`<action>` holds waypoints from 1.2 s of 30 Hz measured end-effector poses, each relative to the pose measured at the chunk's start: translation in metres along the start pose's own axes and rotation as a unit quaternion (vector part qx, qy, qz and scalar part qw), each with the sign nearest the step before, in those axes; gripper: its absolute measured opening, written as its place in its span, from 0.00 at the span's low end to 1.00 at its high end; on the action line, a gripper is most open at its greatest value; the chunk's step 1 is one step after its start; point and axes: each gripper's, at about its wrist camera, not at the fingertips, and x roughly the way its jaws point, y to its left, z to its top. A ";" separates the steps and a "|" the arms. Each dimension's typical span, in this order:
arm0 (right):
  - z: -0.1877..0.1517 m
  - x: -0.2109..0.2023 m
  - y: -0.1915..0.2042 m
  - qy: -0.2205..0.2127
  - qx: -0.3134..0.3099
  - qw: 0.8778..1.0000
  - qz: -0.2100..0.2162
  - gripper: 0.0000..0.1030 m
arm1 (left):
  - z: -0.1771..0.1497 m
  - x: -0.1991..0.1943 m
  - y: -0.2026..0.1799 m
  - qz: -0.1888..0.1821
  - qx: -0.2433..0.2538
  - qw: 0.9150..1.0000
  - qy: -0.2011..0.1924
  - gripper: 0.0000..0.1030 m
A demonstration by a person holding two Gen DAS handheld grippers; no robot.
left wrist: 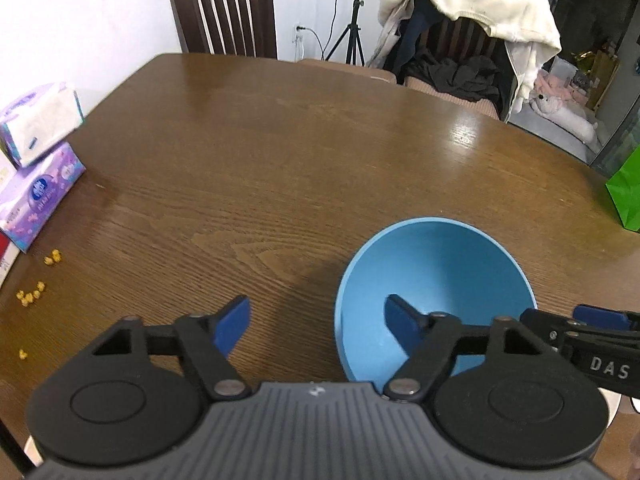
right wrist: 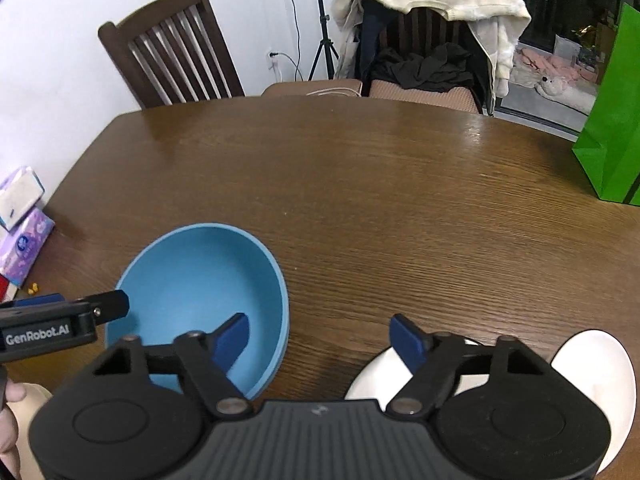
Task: Organize plates and bowls
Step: 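Close both tools on the blue bowl rim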
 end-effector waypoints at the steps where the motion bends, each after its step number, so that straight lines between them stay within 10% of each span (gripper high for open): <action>1: 0.001 0.002 0.001 0.003 0.000 1.000 0.000 0.59 | 0.000 0.002 0.000 -0.001 -0.001 1.000 0.003 0.66; 13: 0.005 0.019 0.013 0.032 -0.001 0.999 0.008 0.16 | 0.007 0.021 -0.004 -0.020 -0.009 0.999 0.038 0.08; 36: 0.010 0.005 0.023 0.025 0.015 0.999 -0.018 0.04 | 0.007 0.006 -0.012 -0.034 0.025 0.999 0.026 0.05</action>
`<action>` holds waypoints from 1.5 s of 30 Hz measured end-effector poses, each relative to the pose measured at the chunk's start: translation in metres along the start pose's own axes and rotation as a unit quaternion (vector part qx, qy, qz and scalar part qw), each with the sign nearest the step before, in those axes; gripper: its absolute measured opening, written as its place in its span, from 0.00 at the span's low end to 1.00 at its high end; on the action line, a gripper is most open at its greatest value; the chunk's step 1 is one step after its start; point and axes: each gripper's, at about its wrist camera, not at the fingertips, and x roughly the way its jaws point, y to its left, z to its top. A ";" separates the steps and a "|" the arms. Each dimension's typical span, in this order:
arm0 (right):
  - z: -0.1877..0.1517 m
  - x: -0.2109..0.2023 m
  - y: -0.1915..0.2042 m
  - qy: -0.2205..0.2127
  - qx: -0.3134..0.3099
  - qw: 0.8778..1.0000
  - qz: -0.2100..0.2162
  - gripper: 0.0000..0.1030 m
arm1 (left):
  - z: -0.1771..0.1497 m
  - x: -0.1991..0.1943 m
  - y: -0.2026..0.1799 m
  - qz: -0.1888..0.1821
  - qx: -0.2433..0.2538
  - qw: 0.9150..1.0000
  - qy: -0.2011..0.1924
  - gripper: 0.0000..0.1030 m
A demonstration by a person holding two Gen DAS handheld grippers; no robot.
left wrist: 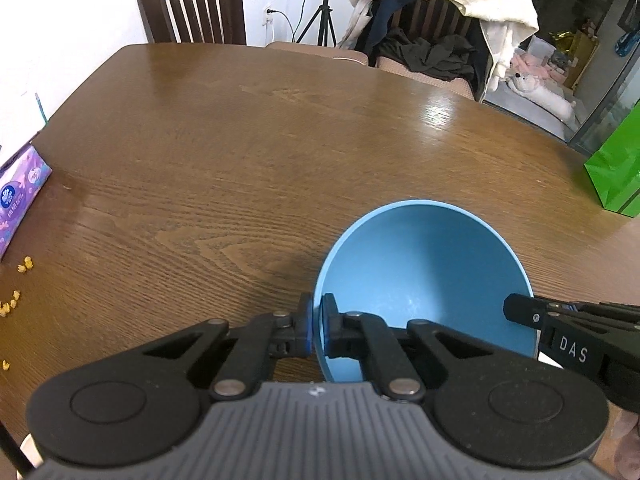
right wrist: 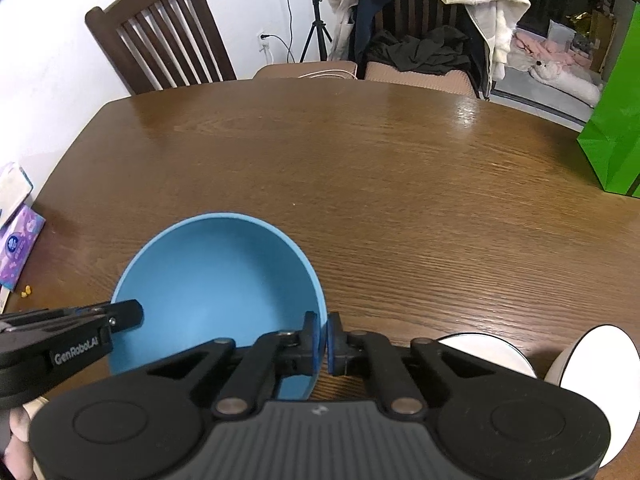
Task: Organize plates and bowls
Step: 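Close both tools on the blue bowl rim, then lift the blue bowl with both tools and carry it toward the cream plates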
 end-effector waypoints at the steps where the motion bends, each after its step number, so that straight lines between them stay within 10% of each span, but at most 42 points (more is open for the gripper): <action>1: 0.000 -0.001 0.001 -0.001 0.001 1.000 -0.001 0.04 | 0.000 -0.002 0.000 0.000 0.001 1.000 -0.001 0.05; 45: -0.063 -0.107 0.027 -0.055 0.020 0.998 -0.022 0.04 | -0.055 -0.118 0.013 -0.030 0.038 0.997 -0.059 0.05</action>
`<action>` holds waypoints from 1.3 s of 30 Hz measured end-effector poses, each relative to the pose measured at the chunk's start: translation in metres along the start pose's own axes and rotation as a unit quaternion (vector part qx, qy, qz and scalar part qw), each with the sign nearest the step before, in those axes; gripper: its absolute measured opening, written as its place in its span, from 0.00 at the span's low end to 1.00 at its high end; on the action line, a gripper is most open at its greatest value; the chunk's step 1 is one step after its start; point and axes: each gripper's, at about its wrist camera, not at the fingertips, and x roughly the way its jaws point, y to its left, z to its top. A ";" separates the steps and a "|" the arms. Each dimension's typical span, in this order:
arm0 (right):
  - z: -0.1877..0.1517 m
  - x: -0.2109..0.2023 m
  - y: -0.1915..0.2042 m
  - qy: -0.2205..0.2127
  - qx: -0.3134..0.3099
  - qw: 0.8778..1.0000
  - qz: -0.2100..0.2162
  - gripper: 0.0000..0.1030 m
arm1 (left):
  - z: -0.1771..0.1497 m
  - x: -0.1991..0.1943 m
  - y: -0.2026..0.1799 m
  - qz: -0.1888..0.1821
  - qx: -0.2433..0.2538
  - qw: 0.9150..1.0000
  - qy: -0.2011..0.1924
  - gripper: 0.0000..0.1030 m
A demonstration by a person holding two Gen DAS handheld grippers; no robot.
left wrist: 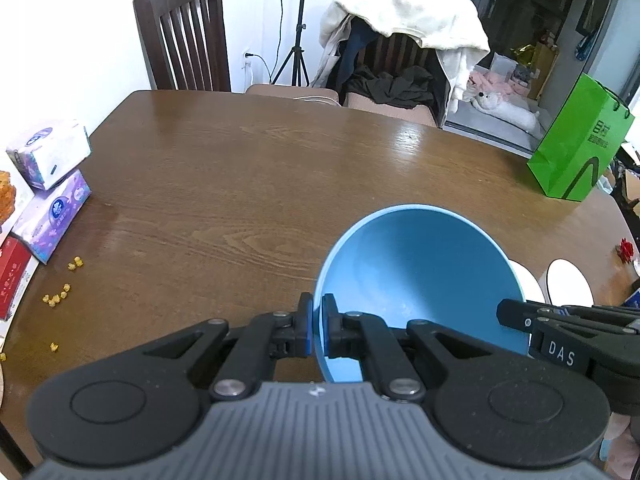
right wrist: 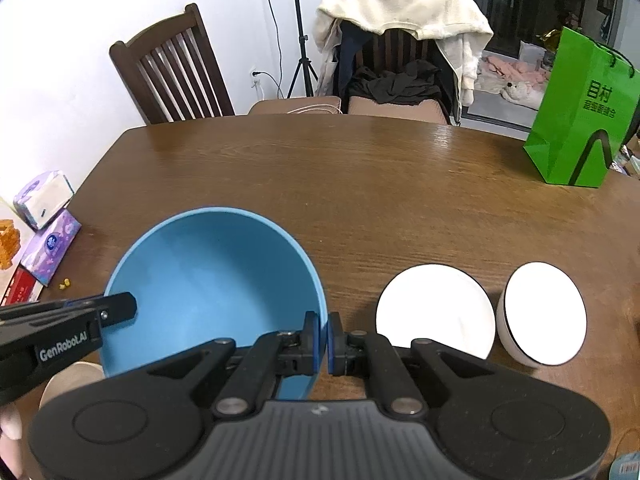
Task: Organize plates and bowls
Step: 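Lift the blue bowl with both tools and carry it toward the cream plates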
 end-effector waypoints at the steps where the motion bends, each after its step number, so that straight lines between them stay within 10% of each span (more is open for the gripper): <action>1: -0.002 -0.003 0.001 -0.001 0.001 1.000 -0.001 0.04 | -0.001 -0.001 0.001 -0.001 0.001 1.000 -0.001 0.05; 39: -0.099 -0.068 -0.027 -0.015 0.062 0.997 -0.044 0.04 | -0.076 -0.052 -0.038 -0.046 0.086 0.995 0.000 0.05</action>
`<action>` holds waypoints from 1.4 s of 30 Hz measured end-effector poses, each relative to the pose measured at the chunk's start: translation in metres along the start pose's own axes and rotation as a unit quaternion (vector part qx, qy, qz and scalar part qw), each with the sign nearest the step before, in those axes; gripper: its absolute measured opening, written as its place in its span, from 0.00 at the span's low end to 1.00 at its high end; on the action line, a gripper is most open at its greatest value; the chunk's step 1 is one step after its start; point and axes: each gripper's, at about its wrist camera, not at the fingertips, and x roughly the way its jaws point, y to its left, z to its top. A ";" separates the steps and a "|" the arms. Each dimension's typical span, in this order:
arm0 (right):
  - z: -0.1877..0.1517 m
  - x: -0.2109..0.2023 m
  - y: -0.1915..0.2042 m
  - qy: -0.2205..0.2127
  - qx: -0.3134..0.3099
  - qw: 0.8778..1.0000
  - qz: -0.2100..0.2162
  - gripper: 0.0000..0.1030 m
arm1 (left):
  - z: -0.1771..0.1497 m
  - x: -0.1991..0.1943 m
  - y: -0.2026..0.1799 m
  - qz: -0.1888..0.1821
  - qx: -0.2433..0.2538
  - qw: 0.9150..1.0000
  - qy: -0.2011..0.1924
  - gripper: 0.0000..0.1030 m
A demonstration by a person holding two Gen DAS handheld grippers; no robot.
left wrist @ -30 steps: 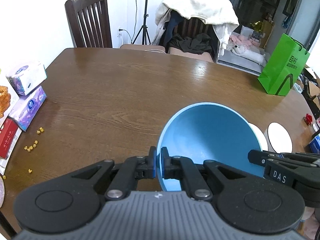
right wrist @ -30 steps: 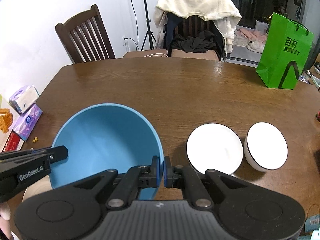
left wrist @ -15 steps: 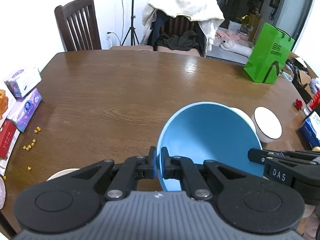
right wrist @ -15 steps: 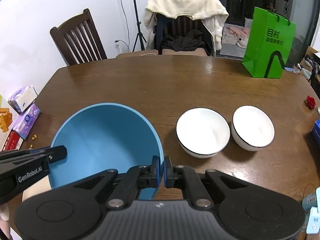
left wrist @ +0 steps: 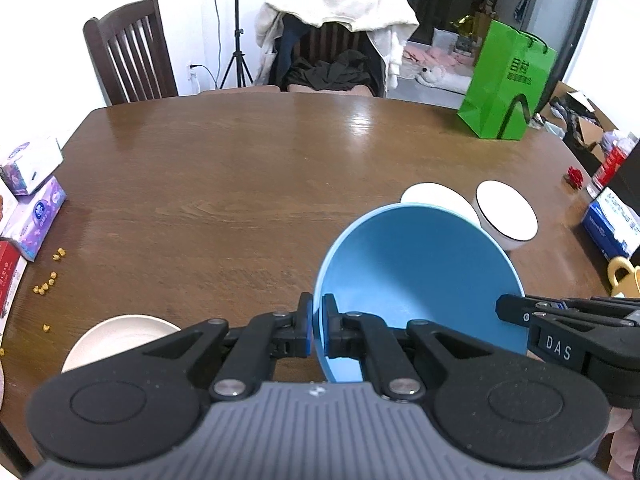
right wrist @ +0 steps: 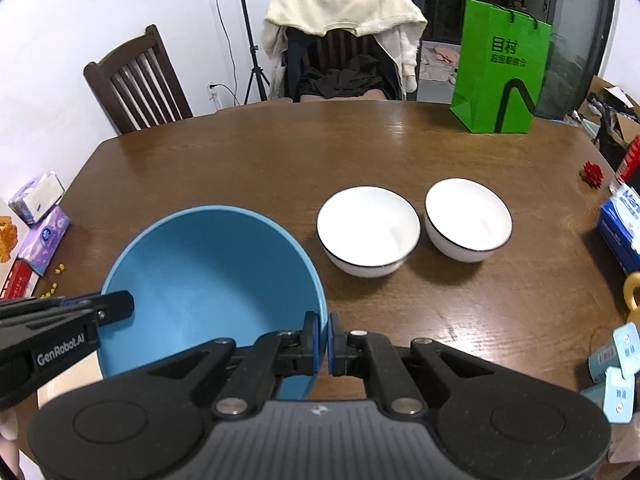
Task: Organize plates and bowls
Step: 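Lift the blue bowl with both tools and carry it toward the cream plates, then lower the held blue bowl onto the table with both tools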
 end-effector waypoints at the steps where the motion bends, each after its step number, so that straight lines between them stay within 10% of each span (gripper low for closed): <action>1: -0.002 -0.001 -0.002 0.000 0.001 1.000 -0.001 0.04 | -0.002 0.000 -0.002 -0.001 0.002 1.000 0.001 0.05; 42: -0.092 0.002 -0.111 0.040 0.070 0.994 -0.072 0.04 | -0.072 0.047 -0.115 -0.069 0.112 0.989 0.066 0.05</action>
